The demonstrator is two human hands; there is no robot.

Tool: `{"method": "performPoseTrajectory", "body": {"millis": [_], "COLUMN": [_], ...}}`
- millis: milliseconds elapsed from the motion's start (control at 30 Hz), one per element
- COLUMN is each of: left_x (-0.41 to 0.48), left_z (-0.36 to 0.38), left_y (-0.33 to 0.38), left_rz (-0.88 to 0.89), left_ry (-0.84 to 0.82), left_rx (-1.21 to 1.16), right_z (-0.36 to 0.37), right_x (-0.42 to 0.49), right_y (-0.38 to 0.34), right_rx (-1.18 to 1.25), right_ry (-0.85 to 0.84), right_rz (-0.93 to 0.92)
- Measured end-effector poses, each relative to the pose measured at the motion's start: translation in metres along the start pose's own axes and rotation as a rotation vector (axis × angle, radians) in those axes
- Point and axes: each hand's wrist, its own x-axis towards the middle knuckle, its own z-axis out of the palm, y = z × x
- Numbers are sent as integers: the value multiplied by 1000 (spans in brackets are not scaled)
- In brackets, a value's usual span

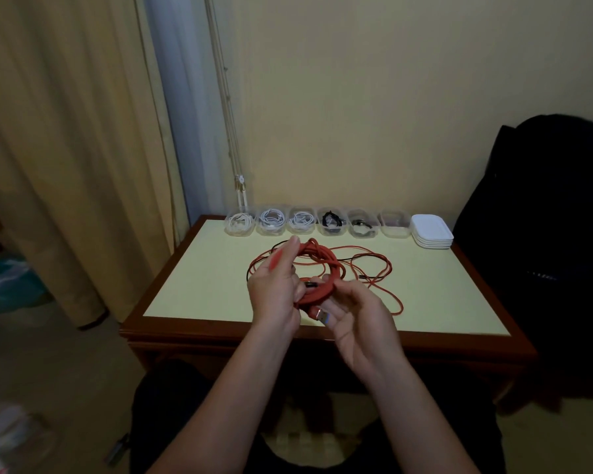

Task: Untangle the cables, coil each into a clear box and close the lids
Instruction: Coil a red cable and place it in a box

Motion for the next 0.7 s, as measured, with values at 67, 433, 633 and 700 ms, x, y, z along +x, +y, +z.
{"method": "performPoseTrajectory", "body": {"millis": [67, 433, 633, 700], "left_x": [-4, 50, 117, 128], "left_z": [3, 4, -1, -2], "left_y": [-3, -50, -117, -130], "left_rz": [67, -405, -516, -421], "left_ry": [13, 59, -25, -80], "left_rx": [100, 103, 268, 498], "right_z": [-4, -39, -76, -93], "right_x": [3, 46, 110, 133], "right_y": [4, 1, -8, -12], "right_rx": [-62, -293, -374, -374], "right_ry": [4, 40, 189, 266], "right_rz": [-25, 31, 46, 43]}}
